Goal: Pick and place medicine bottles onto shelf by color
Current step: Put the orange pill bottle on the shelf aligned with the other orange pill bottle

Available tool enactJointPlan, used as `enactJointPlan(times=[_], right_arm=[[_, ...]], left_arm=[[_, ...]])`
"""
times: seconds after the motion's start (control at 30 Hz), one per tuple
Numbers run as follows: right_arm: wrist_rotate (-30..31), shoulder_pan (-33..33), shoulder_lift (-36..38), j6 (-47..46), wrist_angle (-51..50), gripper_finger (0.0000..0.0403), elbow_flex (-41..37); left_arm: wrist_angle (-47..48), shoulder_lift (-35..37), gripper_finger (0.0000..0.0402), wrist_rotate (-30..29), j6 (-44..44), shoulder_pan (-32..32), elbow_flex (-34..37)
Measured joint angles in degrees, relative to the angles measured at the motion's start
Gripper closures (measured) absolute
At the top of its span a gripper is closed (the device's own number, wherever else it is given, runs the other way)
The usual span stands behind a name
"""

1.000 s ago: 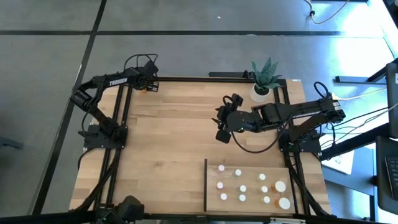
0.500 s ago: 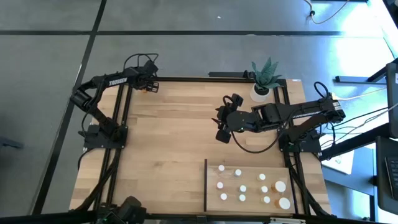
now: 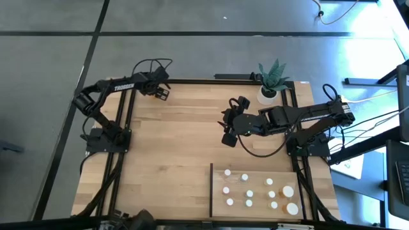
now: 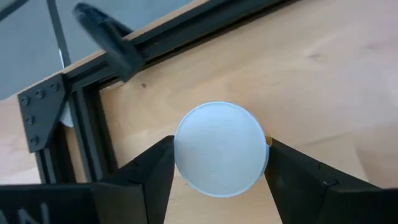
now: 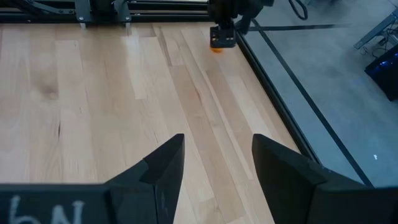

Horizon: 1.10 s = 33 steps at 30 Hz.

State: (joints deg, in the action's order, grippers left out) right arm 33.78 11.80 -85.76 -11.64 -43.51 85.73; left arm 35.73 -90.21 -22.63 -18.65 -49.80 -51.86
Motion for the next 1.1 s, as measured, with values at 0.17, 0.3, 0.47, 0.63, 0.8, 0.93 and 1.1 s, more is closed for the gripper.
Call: enactJointPlan(times=[0.17,0.3,0.47,0.63,0.8,0.93,1.1], right_arm=[[0.0,0.01,0.0,0.0,-0.01,0.0212,0.0],[0.0,0.0,0.0,-0.02,-0.02,0.0212,0.0],[0.0,0.0,0.0,-0.02,0.01,0.0212,0.0],[-0.01,0.0,0.0,-0.01,0.01,0.0212,0.0],[-0.5,0.01,0.0,-0.02,0.01,0.0212,0.0],[-0.5,0.0,0.0,0.03,0.01,0.0212,0.0],[-0.5,0.01,0.0,0.02,0.01,0.0212,0.0]], left_arm=[[0.1,0.37,0.0188,1.07,1.28,3.53,0.0],[0.76,1.16,0.0188,4.15,1.44,7.09,-0.62],[0.45,1.79,0.0189,8.17,1.46,13.15,-3.01],[0.58,1.79,0.0189,7.69,2.74,21.02,-4.79],[0.21,1.79,0.0189,7.17,2.73,27.72,-6.48],[-1.7,1.79,0.0189,7.21,2.73,32.49,-7.09],[-4.18,1.7,0.0189,7.13,2.3,37.44,-7.15]])
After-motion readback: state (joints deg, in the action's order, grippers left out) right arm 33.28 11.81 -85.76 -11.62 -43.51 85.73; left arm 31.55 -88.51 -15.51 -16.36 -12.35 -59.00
